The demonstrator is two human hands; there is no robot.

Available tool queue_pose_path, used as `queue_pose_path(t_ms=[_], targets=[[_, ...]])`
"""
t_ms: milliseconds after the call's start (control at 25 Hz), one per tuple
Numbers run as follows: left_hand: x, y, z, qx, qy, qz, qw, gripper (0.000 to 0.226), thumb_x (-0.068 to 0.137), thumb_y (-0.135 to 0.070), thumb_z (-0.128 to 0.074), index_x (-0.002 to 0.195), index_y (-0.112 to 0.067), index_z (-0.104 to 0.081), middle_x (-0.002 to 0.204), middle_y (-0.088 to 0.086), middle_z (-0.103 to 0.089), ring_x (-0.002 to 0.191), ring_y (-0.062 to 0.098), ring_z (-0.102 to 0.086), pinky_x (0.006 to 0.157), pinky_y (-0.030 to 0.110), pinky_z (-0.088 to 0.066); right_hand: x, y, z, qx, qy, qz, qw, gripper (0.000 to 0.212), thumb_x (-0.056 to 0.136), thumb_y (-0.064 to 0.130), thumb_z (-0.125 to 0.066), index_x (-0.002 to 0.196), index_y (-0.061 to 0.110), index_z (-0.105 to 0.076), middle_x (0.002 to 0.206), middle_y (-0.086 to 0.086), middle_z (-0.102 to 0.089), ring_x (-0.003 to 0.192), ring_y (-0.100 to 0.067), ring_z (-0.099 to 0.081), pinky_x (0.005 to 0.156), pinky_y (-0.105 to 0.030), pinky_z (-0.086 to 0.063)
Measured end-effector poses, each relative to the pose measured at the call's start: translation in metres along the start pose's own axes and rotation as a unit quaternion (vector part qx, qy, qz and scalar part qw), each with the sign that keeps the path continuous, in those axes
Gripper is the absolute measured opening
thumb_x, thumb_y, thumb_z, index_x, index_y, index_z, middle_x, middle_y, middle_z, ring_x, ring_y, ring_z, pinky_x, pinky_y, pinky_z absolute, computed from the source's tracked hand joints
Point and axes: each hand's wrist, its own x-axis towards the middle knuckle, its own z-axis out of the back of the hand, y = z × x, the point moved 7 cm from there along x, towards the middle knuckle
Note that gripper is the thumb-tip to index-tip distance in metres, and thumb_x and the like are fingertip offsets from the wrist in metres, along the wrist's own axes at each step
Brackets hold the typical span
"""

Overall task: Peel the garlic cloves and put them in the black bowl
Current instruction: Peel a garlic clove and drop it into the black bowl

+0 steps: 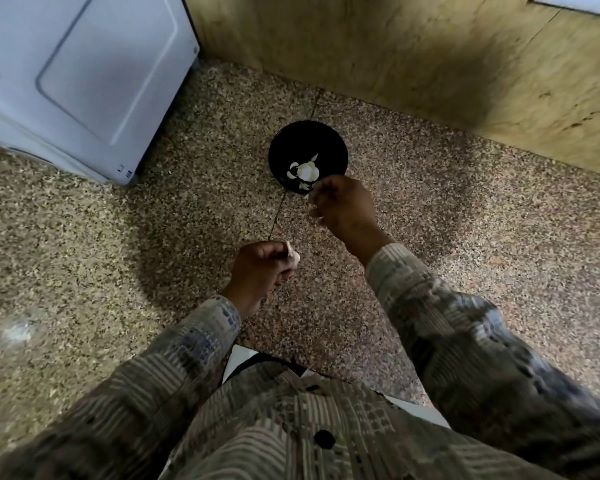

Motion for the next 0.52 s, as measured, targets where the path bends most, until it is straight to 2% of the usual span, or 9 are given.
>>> queue_pose_path(t_ms=[80,160,280,400,520], targets=[[-0.003,-0.003,-0.002,-0.014,0.001,-0.005,1.000,0.022,0.089,0.000,-0.072,0.096,-0.020,-0.078,0.101,0.009,-0.079,0.099,0.033,-0.075,0.093,0.052,-0.059,-0.001,0.007,0.002,-0.055,-0.015,0.045,0.997,0.014,0.087,0.022,-0.072,0.101,0.022,-0.076,0.090,0.002,-0.078,0.078,-0.016,-0.076,0.076,-0.038,-0.064],[-0.006,-0.008,-0.003,-0.032,-0.004,-0.012,0.999,0.020,0.090,0.002,-0.071,0.099,-0.015,-0.077,0.105,0.011,-0.078,0.100,0.030,-0.075,0.085,0.041,-0.062,-0.018,0.004,-0.004,-0.135,0.014,0.088,0.987,0.011,0.091,0.024,-0.074,0.101,0.024,-0.078,0.096,0.005,-0.078,0.086,-0.011,-0.072,0.087,-0.030,-0.058],[-0.010,-0.013,-0.006,-0.063,0.003,-0.013,0.998,0.018,0.091,0.003,-0.069,0.101,-0.010,-0.079,0.104,0.011,-0.078,0.101,0.025,-0.075,0.082,0.032,-0.061,-0.055,-0.022,-0.029,-0.177,0.094,0.090,0.976,0.012,0.092,0.030,-0.076,0.103,0.025,-0.079,0.102,0.008,-0.077,0.086,-0.004,-0.068,0.076,-0.018,-0.054],[-0.013,-0.012,-0.010,-0.051,0.021,-0.026,0.998,0.016,0.095,-0.004,-0.066,0.103,-0.008,-0.080,0.103,0.014,-0.078,0.101,0.027,-0.074,0.087,0.038,-0.061,-0.069,-0.038,-0.038,-0.116,0.067,0.079,0.988,0.009,0.091,0.029,-0.078,0.098,0.024,-0.080,0.093,0.008,-0.077,0.083,-0.006,-0.069,0.077,-0.031,-0.059],[-0.016,-0.011,-0.007,-0.029,-0.015,-0.043,0.999,0.014,0.095,-0.005,-0.067,0.092,-0.008,-0.080,0.094,0.018,-0.077,0.090,0.029,-0.074,0.077,0.036,-0.062,-0.070,-0.043,-0.038,-0.098,0.051,0.067,0.992,0.007,0.090,0.028,-0.078,0.095,0.021,-0.078,0.087,0.005,-0.075,0.080,-0.010,-0.069,0.074,-0.033,-0.059]])
